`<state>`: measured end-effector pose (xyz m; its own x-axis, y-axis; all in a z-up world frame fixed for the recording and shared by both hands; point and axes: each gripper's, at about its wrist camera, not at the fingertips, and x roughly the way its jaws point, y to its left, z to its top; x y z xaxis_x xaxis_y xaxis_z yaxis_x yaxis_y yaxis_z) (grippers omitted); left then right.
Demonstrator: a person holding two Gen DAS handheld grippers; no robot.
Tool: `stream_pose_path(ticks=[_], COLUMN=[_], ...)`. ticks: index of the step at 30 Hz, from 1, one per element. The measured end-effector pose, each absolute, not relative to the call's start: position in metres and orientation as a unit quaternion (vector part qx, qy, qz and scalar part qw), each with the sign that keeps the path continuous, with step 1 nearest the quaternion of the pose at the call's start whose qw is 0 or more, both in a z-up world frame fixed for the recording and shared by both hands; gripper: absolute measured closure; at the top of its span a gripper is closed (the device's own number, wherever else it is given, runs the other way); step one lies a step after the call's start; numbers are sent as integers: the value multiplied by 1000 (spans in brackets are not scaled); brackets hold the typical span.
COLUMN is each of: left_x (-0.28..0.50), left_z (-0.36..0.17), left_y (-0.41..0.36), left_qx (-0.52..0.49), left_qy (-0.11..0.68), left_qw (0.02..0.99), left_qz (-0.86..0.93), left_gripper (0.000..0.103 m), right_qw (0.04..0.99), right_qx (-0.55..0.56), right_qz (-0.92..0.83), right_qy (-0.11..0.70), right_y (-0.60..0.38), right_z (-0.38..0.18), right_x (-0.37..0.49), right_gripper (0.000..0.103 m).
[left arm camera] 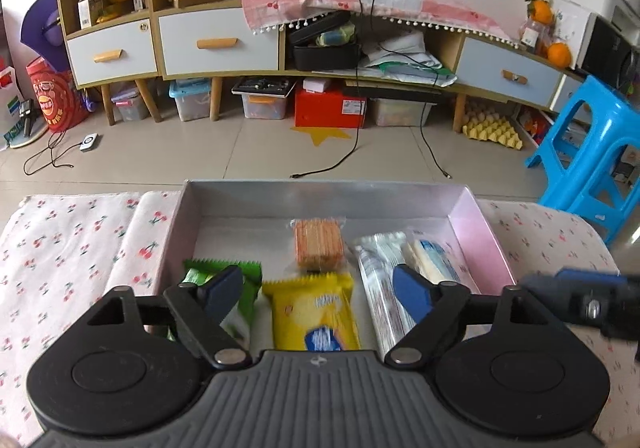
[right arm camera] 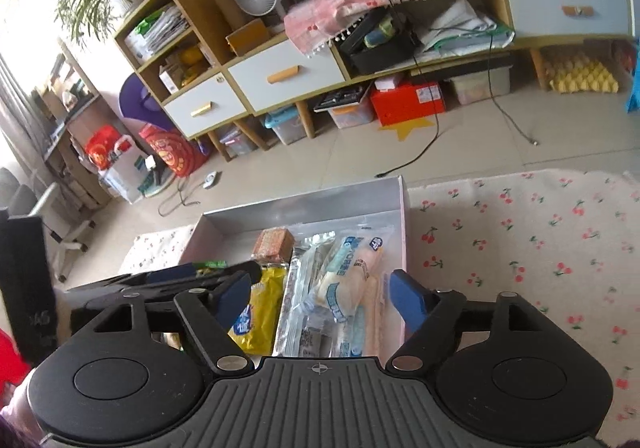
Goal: Organize snacks
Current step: 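Withdraw both tools from the box back over the loose snacks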
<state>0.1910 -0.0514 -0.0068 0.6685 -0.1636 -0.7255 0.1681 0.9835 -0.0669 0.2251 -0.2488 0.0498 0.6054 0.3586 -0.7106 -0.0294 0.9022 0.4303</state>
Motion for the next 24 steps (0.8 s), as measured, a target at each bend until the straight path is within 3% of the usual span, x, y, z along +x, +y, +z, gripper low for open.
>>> stream_pose_path(ticks=[12, 24], left_x=[127, 73], left_z=[15, 12], left_y=[-38, -30], left_qx=[1, 21], left_qy=[390, 398], left_qw=[916, 913], left_qz=[-93, -88], left_gripper=[4, 1], right_qw=[891, 910], right_qx=[111, 90], right_qz=[69, 41], right_qy=[435, 402], right_y=[-234, -219], right_z=[83, 99], right_x=[161, 103], right_gripper=[9, 3])
